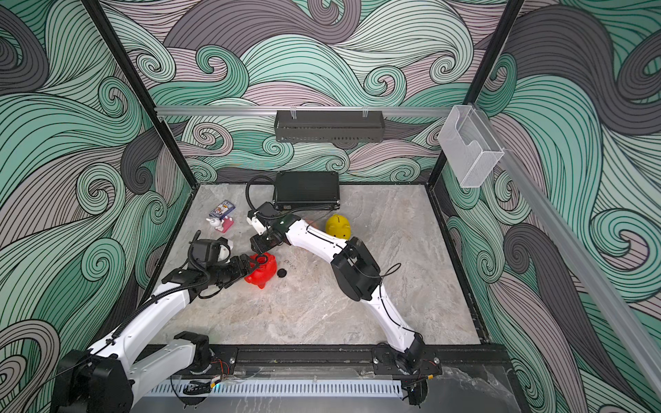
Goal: Close piggy banks
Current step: Adjust the piggy bank at the center of the board.
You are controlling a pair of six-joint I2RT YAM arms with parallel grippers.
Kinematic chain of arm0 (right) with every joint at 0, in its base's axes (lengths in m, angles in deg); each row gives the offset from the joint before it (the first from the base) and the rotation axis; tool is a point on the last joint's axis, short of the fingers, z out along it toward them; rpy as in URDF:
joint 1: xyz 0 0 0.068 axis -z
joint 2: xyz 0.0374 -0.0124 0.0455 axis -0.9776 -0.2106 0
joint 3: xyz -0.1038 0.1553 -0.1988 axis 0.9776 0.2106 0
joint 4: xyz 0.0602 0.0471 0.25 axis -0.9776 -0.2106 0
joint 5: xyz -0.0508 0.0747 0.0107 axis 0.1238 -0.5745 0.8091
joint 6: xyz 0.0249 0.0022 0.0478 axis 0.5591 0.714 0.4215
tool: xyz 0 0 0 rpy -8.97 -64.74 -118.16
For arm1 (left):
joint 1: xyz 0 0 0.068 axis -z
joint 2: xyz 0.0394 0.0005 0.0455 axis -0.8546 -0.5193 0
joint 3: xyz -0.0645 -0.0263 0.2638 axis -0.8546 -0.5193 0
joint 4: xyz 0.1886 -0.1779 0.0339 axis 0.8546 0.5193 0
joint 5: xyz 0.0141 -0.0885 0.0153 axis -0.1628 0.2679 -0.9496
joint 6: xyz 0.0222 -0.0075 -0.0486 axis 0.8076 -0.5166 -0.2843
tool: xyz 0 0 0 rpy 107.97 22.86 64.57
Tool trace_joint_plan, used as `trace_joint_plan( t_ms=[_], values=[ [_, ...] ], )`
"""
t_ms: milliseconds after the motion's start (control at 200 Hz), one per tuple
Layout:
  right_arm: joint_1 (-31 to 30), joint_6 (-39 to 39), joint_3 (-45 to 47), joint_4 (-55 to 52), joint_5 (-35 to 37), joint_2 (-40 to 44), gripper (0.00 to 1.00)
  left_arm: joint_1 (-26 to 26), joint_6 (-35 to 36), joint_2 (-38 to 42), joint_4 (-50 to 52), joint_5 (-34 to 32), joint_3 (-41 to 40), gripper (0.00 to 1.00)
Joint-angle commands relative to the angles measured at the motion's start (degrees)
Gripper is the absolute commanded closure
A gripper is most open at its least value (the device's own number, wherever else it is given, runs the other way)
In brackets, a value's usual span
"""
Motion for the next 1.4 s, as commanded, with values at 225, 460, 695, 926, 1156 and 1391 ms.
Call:
trace_joint_plan(
  t_ms=[225, 460, 695, 926, 1156, 1391],
  values=[
    [0.1, -0.4, 1.5, -1.0, 1.6, 0.8, 0.48, 4.4, 0.7, -0.3, 3.2, -5.2, 4.1, 0.17],
    [0.2, -0.1, 1.6, -1.0, 1.3, 0.7, 0.48, 6.6, 1.7, -1.5, 5.8, -8.0, 6.0, 0.13],
    [0.2, 0.1, 1.7, -1.1, 1.1, 0.6, 0.48, 8.9, 2.8, -1.2, 11.6, -13.1, 9.0, 0.12],
    [0.3, 0.1, 1.8, -1.0, 1.0, 0.8, 0.48, 11.5, 2.7, -4.2, 11.3, -15.2, 10.1, 0.12],
    [0.5, -0.1, 2.7, -1.0, 1.0, 1.3, 0.48, 12.2, 3.7, -6.9, 11.1, -18.8, 10.8, 0.12],
    [0.7, -0.4, 3.9, -1.0, 1.3, 2.1, 0.48, 12.2, 3.8, -9.1, 12.4, -21.2, 11.6, 0.13]
  ],
)
